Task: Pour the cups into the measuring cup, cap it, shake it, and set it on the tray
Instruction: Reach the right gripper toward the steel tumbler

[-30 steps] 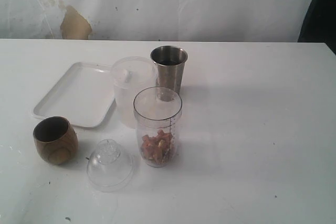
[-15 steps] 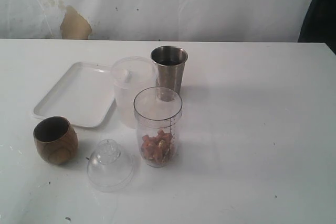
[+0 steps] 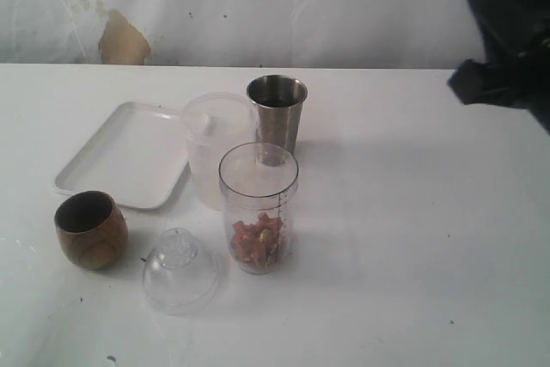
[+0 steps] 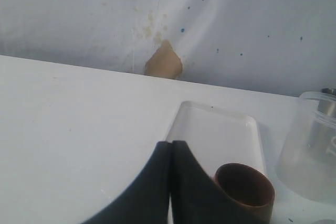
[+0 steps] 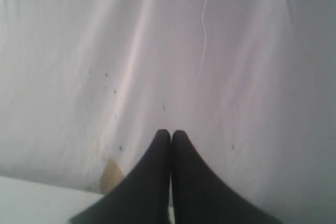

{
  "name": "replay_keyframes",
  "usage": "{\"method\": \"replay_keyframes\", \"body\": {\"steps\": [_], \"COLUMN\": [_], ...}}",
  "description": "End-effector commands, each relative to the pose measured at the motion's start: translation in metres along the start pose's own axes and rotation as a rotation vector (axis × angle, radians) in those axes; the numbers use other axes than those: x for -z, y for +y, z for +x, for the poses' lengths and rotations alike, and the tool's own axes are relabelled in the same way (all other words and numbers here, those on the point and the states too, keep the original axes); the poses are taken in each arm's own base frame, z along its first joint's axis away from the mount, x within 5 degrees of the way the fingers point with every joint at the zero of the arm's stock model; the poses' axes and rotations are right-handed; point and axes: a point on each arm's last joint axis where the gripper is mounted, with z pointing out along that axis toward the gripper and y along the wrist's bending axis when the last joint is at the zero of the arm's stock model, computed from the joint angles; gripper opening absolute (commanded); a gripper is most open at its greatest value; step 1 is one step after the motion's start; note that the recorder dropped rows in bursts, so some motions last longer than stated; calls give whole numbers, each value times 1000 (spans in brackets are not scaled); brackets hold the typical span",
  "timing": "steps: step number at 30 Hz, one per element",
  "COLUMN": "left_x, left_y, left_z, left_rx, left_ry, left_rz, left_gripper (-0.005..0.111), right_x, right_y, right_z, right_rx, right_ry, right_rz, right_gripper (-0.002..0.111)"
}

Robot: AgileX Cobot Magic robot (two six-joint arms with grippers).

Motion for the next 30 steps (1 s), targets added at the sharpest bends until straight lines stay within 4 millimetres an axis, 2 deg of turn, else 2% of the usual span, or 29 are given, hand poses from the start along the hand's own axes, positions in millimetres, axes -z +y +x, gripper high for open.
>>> {"method": "replay_keyframes", "body": {"steps": [1,5,9,15,18,23,24,26,30], "left_x": [0,0,0,0,0,0,0,0,0], "left_y": [0,0,0,0,0,0,0,0,0], "left_z": [2,2,2,2,2,2,2,2,2], "left_rx": [-6,-6,-6,-6,-6,-6,-6,-6,-6], "left_ry": [3,3,3,3,3,3,3,3,3], "left_rz": [-2,-2,-2,-2,-2,-2,-2,-2,-2], "left_gripper": [0,0,0,0,0,0,0,0,0], "right_x": [-37,-58,-72,-93,-100,-107,-108,-111,-115], "right_y": [-13,-29,-43,-53,-55,-59,-59,-62,-63], "right_z": [44,80,105,133,146,170,173,181,196], "right_rx": [10,29,-31,-29,-3,-17,-20,-30,-57], "right_ry": [139,245,319,467,516,544,549,557,552], "right_rz": [41,64,20,-254,-338,-362,-362,-358,-378], "right_gripper": [0,1,6,17,31,70,74,78,78]}}
